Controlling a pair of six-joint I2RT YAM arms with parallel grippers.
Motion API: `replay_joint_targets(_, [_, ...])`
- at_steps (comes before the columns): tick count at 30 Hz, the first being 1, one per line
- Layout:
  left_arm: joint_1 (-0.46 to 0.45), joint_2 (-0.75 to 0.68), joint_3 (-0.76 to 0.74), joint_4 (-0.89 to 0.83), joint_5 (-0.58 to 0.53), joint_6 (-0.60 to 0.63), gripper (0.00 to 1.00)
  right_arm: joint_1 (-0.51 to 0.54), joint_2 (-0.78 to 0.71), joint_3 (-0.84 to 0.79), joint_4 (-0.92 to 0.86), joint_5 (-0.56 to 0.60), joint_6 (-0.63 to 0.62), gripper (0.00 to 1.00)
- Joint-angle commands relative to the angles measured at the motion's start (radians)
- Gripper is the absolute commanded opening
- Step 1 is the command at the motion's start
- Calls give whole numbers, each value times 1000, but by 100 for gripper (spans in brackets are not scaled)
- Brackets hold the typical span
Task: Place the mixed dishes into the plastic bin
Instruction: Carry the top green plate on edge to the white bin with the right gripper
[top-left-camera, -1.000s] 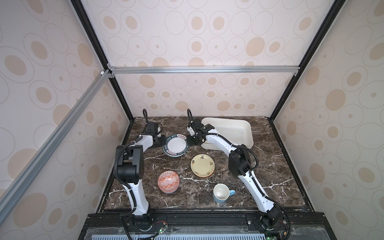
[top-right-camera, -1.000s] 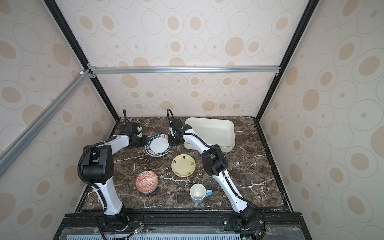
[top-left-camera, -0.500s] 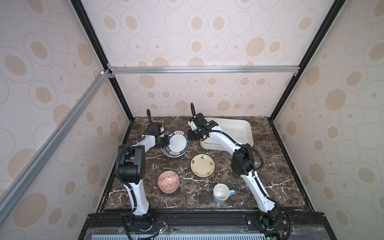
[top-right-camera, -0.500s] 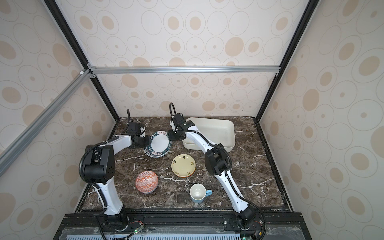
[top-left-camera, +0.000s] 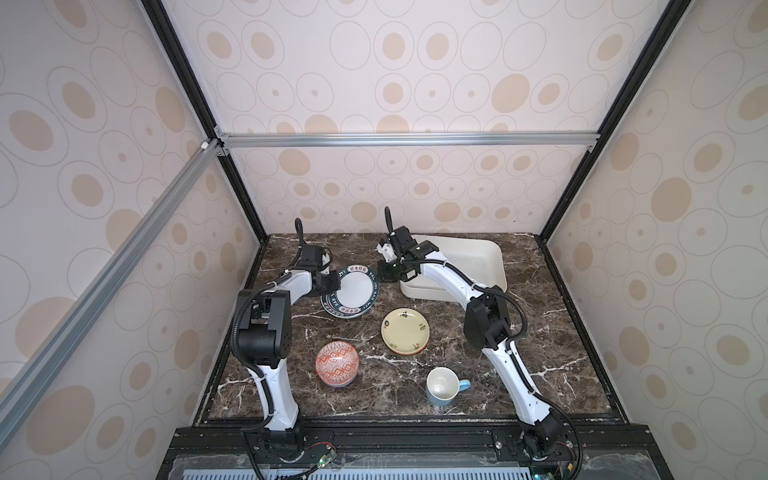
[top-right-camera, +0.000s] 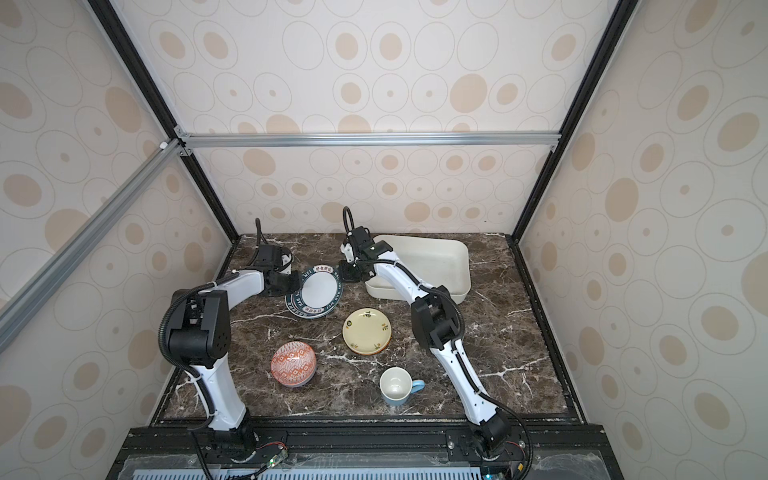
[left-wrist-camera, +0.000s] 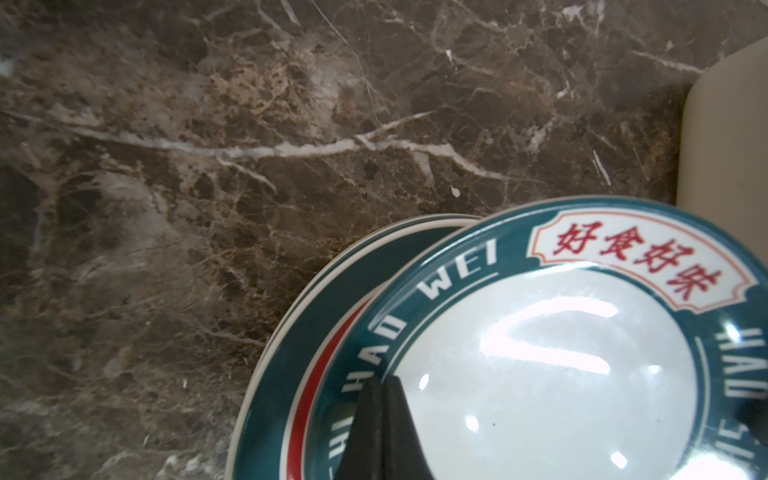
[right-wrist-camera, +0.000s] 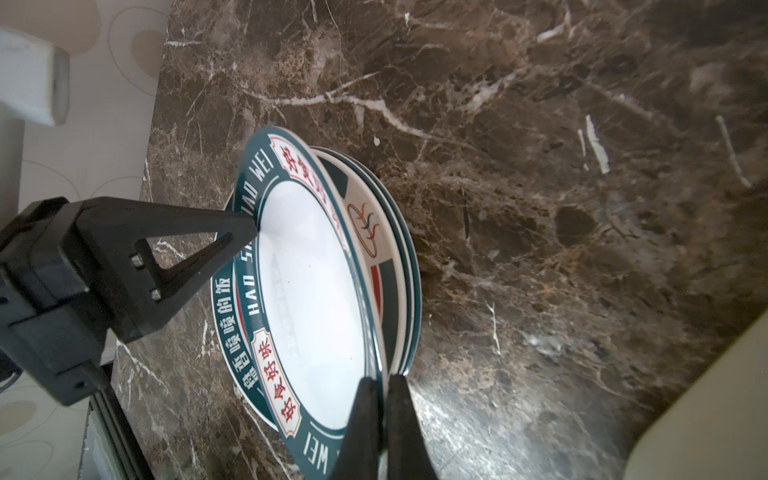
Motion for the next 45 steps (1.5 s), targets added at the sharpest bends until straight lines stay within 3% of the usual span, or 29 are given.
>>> replay_joint_targets(1, [-2,15,35,-5,-4,-2,0,-17,-10,-34,-21,-80,2,0])
replay_joint_targets(19, [42,-31,98,-32,-28,-1,0,-72,-69,-118,141,-294,137,0])
replay_joint_targets(29, [55,-48,49,-26,-17,-3,0,-90,-94,-219,249,-343,214,0])
replay_joint_targets(45, [64,-56,71,-40,-18,1,0,-107,-129,-197,280,-379,257,0])
